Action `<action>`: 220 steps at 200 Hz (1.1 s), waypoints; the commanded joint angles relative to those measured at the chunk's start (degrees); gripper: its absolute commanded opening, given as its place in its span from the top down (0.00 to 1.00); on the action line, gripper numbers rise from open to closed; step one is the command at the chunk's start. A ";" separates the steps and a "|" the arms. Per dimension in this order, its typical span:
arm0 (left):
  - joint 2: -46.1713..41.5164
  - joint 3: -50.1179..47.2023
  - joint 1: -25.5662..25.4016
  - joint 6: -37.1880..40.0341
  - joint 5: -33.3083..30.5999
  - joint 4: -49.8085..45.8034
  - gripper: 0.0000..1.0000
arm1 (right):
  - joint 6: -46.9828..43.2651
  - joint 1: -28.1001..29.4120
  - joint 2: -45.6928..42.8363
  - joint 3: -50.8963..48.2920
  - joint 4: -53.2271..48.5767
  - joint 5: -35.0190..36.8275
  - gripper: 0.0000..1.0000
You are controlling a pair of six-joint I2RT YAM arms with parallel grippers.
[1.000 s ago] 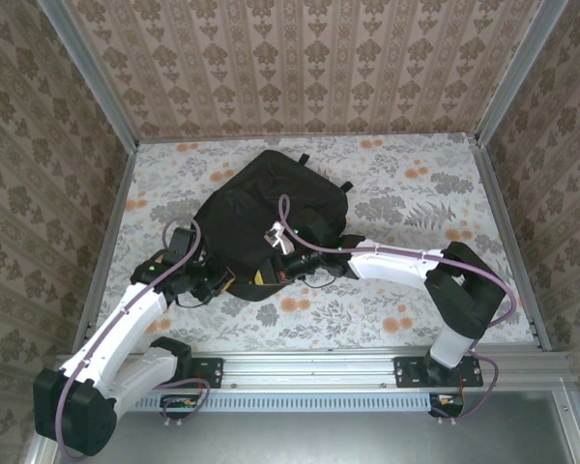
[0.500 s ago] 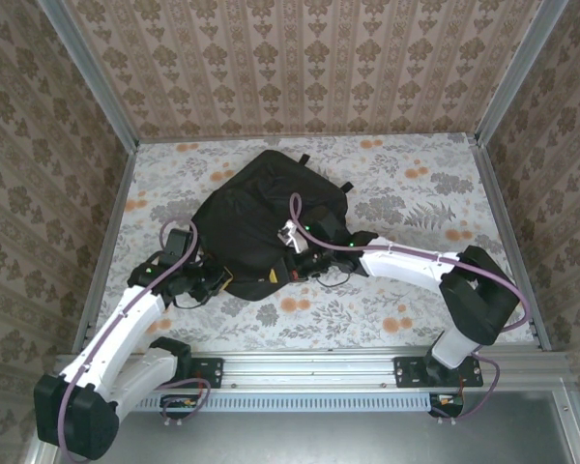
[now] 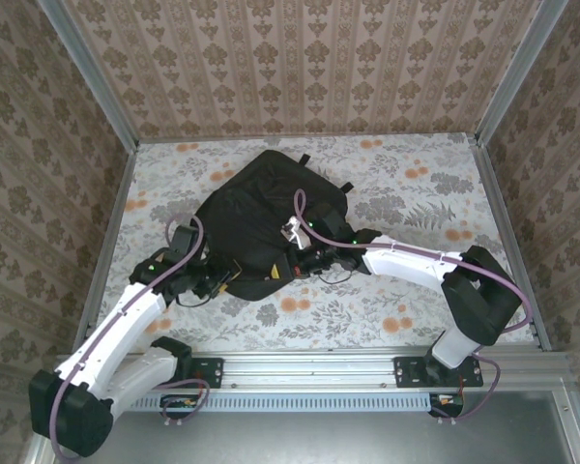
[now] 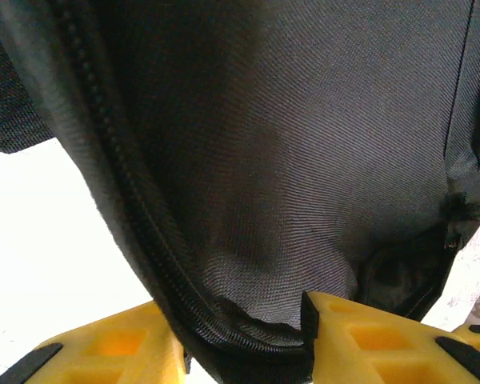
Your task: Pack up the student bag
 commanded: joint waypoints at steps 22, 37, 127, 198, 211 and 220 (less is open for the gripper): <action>0.95 0.28 -4.15 -5.94 -1.45 1.28 0.58 | 1.86 0.59 -0.82 0.46 3.06 -1.51 1.00; 1.56 0.48 -5.50 -7.38 -2.14 2.28 0.58 | 1.87 0.80 -0.70 0.38 3.46 -1.61 1.00; 5.56 2.02 -12.07 -11.34 -5.91 3.19 0.70 | 0.62 1.27 -0.25 0.38 3.14 -1.17 1.00; 2.74 4.08 -5.12 -0.15 -9.70 -4.72 0.99 | -1.44 3.36 4.02 7.53 -0.29 -2.07 1.00; 2.17 4.44 -2.82 2.04 -9.06 -6.13 0.99 | -2.24 4.28 6.45 10.91 -2.34 -2.12 1.00; 1.72 4.44 -0.82 3.51 -7.94 -6.66 0.99 | -3.34 5.16 7.90 13.18 -4.31 -1.40 1.00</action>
